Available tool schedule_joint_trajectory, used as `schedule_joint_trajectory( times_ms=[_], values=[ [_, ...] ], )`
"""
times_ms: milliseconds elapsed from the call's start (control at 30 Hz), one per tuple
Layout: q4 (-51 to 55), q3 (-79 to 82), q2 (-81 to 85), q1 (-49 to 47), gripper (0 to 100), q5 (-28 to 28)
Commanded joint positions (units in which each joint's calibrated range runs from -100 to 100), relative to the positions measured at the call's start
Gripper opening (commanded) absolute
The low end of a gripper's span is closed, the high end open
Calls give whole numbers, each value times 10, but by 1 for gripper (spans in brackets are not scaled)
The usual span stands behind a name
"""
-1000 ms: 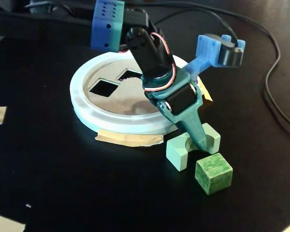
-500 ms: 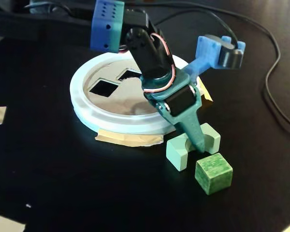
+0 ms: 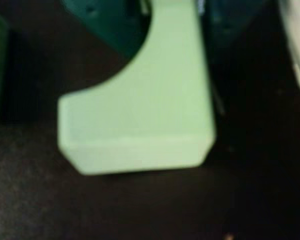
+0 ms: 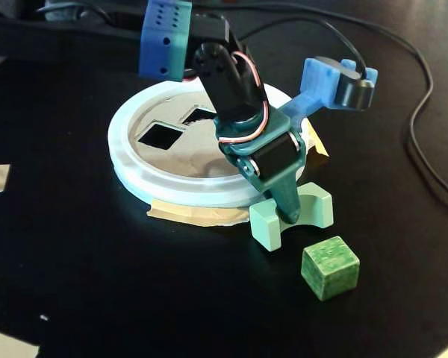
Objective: Pick up the U shape block and drop it in corresponding U shaped hole
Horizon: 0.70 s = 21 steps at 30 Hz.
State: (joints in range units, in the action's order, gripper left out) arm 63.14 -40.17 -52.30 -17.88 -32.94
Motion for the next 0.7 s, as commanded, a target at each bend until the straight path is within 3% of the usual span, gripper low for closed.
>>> schedule_joint_trajectory(
  times_ms=[0,267,433,667],
  values=[
    [14,-38,20,4,1,3],
    [15,-37,130,-3,1,50],
    [17,-29,201,-11,1,52],
    [192,-37,297,-16,1,33]
  ],
)
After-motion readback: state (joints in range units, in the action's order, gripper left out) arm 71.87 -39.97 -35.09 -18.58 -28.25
